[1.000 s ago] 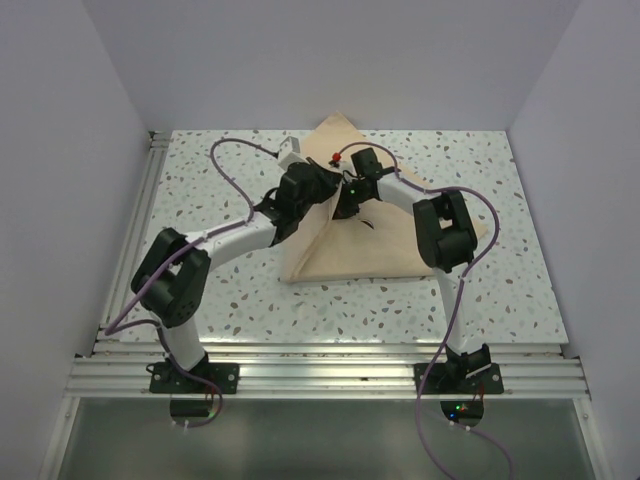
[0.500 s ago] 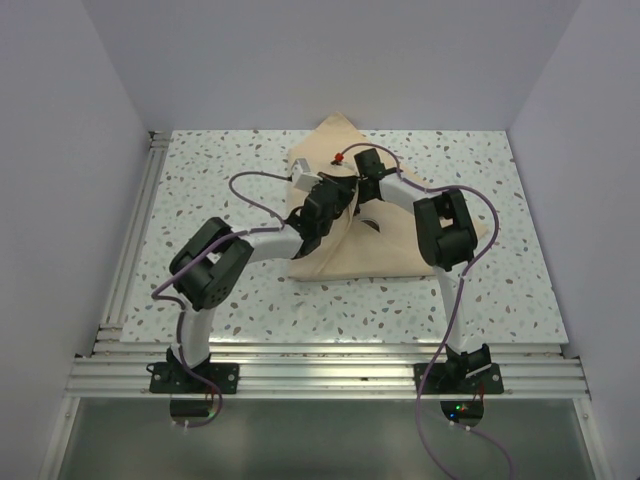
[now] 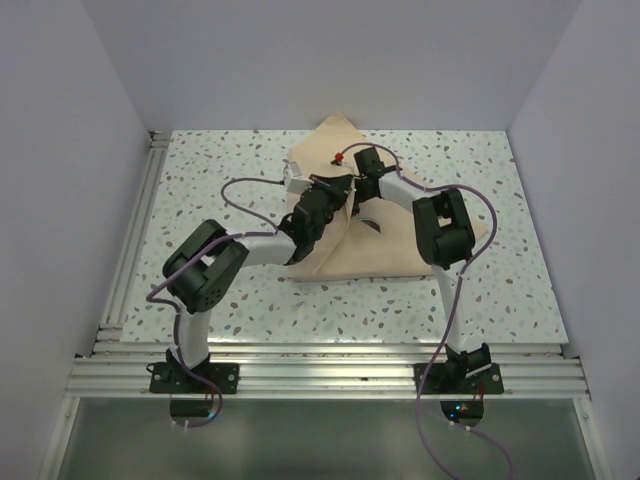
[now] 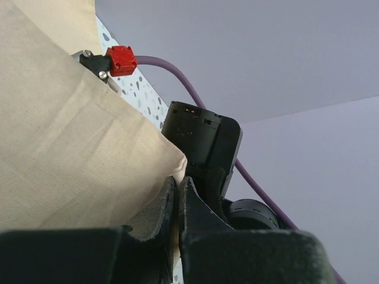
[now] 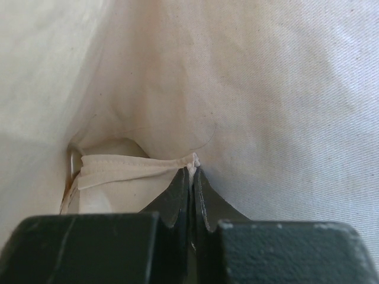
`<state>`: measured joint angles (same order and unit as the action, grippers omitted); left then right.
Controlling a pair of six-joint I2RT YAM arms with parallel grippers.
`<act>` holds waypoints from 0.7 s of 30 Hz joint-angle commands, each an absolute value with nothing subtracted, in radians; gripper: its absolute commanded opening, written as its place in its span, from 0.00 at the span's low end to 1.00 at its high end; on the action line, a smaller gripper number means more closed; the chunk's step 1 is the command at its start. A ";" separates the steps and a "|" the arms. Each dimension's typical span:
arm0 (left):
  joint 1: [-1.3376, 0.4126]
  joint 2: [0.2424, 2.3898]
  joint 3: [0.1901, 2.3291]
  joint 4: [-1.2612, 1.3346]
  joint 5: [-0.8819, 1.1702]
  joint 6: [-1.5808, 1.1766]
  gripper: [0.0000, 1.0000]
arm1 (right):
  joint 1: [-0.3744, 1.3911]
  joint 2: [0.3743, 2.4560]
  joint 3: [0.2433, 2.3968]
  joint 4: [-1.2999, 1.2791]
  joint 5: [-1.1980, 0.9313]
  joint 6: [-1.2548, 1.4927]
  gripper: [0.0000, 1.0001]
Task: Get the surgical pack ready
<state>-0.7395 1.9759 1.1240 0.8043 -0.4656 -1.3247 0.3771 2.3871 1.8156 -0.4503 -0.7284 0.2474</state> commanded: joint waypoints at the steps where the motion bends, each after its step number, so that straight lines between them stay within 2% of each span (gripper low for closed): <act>1: -0.716 1.898 1.100 0.925 -0.440 -1.301 0.00 | 0.391 2.439 1.868 -0.555 -0.704 0.245 0.00; 13: -0.707 1.894 1.083 0.950 -0.387 -1.282 0.00 | 0.384 2.437 1.982 -0.653 -0.693 0.230 0.00; 21: -0.707 1.925 1.074 0.997 -0.379 -1.284 0.00 | 0.348 2.464 2.072 -0.684 -0.787 0.252 0.00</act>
<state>-0.7071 1.9385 1.0760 0.8742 -0.3885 -1.3125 0.3653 2.4477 1.9995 -0.6441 -0.7208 0.2432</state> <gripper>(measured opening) 0.032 0.030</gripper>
